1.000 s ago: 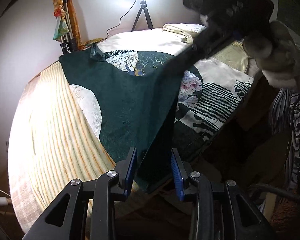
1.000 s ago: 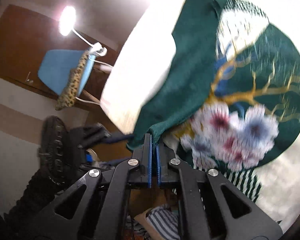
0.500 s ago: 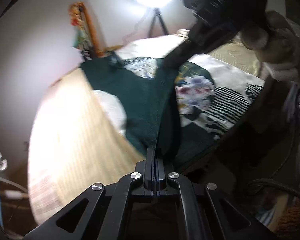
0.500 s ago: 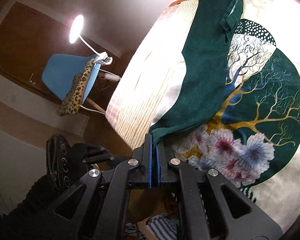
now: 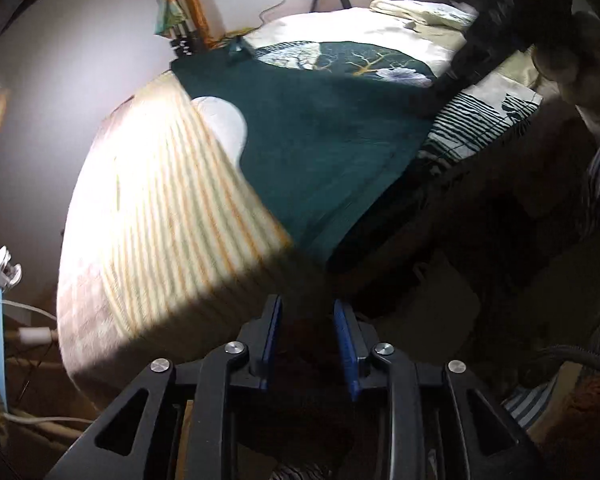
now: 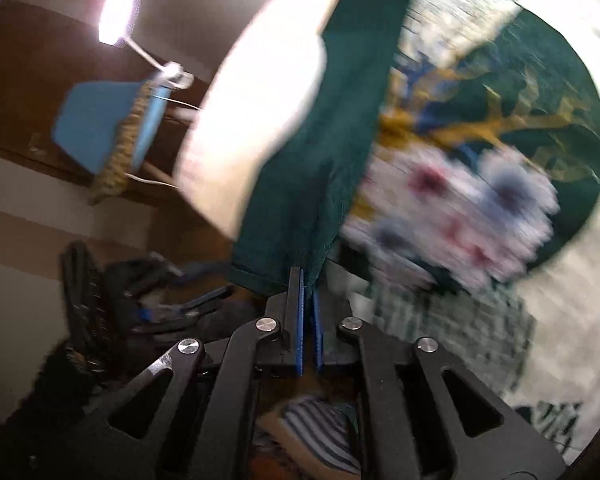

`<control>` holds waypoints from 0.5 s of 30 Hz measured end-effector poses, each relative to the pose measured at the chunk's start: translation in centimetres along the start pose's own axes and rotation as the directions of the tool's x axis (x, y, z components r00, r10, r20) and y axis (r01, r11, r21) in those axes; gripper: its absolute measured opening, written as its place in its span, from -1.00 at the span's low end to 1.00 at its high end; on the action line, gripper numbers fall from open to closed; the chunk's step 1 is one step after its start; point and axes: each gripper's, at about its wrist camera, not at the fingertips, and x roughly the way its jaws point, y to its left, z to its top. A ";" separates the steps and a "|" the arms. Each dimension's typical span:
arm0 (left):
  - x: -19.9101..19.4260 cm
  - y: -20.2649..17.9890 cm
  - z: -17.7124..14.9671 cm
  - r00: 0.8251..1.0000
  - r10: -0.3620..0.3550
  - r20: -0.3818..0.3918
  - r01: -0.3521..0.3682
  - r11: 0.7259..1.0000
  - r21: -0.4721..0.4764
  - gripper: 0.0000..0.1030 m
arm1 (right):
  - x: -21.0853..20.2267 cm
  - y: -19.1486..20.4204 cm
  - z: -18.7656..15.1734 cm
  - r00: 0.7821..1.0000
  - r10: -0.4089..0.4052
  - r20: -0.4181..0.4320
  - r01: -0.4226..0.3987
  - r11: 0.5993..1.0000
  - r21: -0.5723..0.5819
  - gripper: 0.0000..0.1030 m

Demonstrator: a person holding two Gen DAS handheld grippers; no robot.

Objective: Fold small clothes

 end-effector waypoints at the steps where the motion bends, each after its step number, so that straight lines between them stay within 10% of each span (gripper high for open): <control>1: -0.3 0.2 -0.2 1.000 0.000 0.011 0.000 1.000 -0.020 -0.49 | 0.1 -0.7 -0.3 1.000 -0.008 -0.018 0.008 1.000 0.020 -0.86; 9: -4.8 1.1 1.9 0.964 -0.004 0.266 0.048 0.986 -0.159 -0.53 | -5.2 -3.0 -1.9 0.993 0.000 0.115 0.001 1.000 -0.013 -0.52; 15: -4.9 -2.6 6.5 0.929 -0.058 0.366 0.109 0.987 -0.119 -0.49 | -12.6 -5.2 -1.7 0.929 -0.071 0.364 0.078 0.997 -0.006 -0.52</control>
